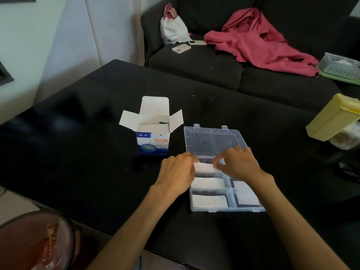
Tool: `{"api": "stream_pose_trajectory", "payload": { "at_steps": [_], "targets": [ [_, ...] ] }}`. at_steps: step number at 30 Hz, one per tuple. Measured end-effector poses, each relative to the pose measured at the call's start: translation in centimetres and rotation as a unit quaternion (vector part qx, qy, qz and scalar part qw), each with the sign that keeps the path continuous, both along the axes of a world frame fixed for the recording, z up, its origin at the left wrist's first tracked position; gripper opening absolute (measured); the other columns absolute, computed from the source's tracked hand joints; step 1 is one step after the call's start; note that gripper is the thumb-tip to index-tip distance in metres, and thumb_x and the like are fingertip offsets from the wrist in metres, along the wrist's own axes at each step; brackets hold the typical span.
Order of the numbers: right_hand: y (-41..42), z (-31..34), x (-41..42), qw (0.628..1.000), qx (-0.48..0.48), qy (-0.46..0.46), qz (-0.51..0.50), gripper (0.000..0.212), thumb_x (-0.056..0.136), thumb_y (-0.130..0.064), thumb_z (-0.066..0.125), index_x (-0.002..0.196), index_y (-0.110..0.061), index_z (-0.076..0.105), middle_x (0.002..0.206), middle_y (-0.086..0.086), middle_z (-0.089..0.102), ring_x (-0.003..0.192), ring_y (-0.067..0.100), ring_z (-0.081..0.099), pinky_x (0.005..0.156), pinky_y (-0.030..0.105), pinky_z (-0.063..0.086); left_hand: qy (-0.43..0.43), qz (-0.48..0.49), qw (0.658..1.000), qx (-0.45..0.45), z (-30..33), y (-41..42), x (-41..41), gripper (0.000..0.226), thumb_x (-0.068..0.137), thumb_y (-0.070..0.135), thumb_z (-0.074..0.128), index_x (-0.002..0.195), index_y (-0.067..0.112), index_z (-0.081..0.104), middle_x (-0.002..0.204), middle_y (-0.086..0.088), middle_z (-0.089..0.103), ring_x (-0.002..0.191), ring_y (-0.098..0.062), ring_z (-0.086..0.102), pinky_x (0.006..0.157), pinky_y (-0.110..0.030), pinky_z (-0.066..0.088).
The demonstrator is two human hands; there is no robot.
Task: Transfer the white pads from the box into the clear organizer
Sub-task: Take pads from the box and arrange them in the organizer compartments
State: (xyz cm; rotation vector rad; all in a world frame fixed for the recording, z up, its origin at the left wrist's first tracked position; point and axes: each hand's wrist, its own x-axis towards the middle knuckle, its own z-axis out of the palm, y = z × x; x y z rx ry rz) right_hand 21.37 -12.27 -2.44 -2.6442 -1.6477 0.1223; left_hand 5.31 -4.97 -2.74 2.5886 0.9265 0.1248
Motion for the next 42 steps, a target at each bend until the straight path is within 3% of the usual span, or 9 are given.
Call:
{"api": "stream_pose_trajectory", "payload": {
  "at_steps": [6,13,20,26,30,33,36,39,42],
  "targets": [
    [1.1,0.7,0.5,0.998,-0.033,0.048,0.015,0.014,0.086,-0.035,0.063,0.096,-0.028,0.071,0.114,-0.006,0.066,0.101,0.014,0.057,0.102,0.039,0.039,-0.014,0.011,1.000,-0.017,0.0,0.1,0.0,0.037,0.097,0.023,0.050,0.133,0.028,0.049,0.134,0.000,0.054,0.112,-0.018,0.057,0.094,-0.033,0.048],
    [0.0,1.1,0.9,0.997,0.034,0.008,-0.067,0.026,0.084,-0.042,0.063,0.100,-0.022,0.068,0.112,-0.002,0.065,0.102,0.017,0.058,0.102,0.037,0.033,-0.050,0.020,0.999,0.002,0.3,0.2,-0.6,0.031,0.097,0.023,0.049,0.126,0.028,0.056,0.127,0.001,0.059,0.109,-0.016,0.058,0.092,-0.030,0.047],
    [0.2,1.0,-0.7,0.994,-0.012,-0.027,-0.101,0.029,0.084,-0.046,0.063,0.099,-0.020,0.064,0.105,-0.001,0.065,0.099,0.017,0.058,0.100,0.035,0.034,-0.047,0.028,0.998,-0.003,-0.1,0.4,-0.6,0.026,0.096,0.026,0.051,0.120,0.028,0.060,0.127,0.003,0.059,0.107,-0.016,0.058,0.092,-0.030,0.048],
    [0.0,0.7,-0.8,0.992,0.007,0.049,-0.118,0.026,0.082,-0.040,0.067,0.098,-0.019,0.066,0.103,0.001,0.068,0.093,0.018,0.061,0.100,0.041,0.042,-0.063,0.024,0.998,-0.010,-0.3,0.6,-0.5,0.024,0.095,0.027,0.053,0.117,0.028,0.062,0.125,0.005,0.060,0.106,-0.014,0.059,0.091,-0.028,0.048],
    [-0.7,2.1,-1.0,0.990,0.058,0.079,-0.103,0.018,0.081,-0.038,0.069,0.091,-0.023,0.070,0.097,-0.004,0.068,0.082,0.011,0.060,0.095,0.042,0.046,-0.193,0.034,0.980,0.033,0.4,1.0,-1.6,0.017,0.089,0.027,0.061,0.104,0.028,0.068,0.107,0.011,0.067,0.080,-0.003,0.061,0.077,-0.021,0.053],
    [-0.6,5.0,-1.7,0.981,0.130,0.127,-0.073,0.020,0.083,-0.036,0.066,0.095,-0.020,0.070,0.070,-0.016,0.056,0.063,0.003,0.054,0.068,0.023,0.050,-0.385,0.091,0.910,0.126,1.9,1.9,-3.5,0.006,0.083,0.023,0.067,0.088,0.020,0.069,0.085,0.006,0.068,0.067,-0.001,0.058,0.064,-0.018,0.053],
    [1.4,8.5,-3.9,0.970,0.207,0.124,-0.003,0.022,0.085,-0.033,0.064,0.104,-0.022,0.067,0.070,-0.018,0.051,0.063,0.001,0.052,0.057,0.013,0.040,-0.439,0.226,0.851,0.179,3.0,3.6,-5.2,0.020,0.087,0.028,0.055,0.101,0.019,0.064,0.105,0.002,0.065,0.096,-0.005,0.054,0.082,-0.012,0.038],
    [5.6,10.5,-6.8,0.963,0.203,0.137,0.113,0.026,0.090,-0.023,0.059,0.115,-0.022,0.063,0.090,-0.011,0.062,0.079,0.002,0.058,0.075,0.018,0.050,-0.306,0.336,0.887,0.082,3.1,6.0,-6.1,0.044,0.094,0.036,0.047,0.137,0.027,0.044,0.148,0.003,0.035,0.136,-0.014,0.028,0.107,-0.031,0.028],
    [9.2,9.8,-7.7,0.968,0.107,0.127,0.188,0.025,0.094,-0.019,0.052,0.117,-0.019,0.063,0.117,0.000,0.064,0.104,0.012,0.059,0.092,0.032,0.050,-0.230,0.320,0.918,-0.040,2.3,6.6,-6.5,0.049,0.097,0.038,0.043,0.144,0.029,0.033,0.154,0.004,0.024,0.141,-0.016,0.022,0.109,-0.037,0.028]
  ]
}}
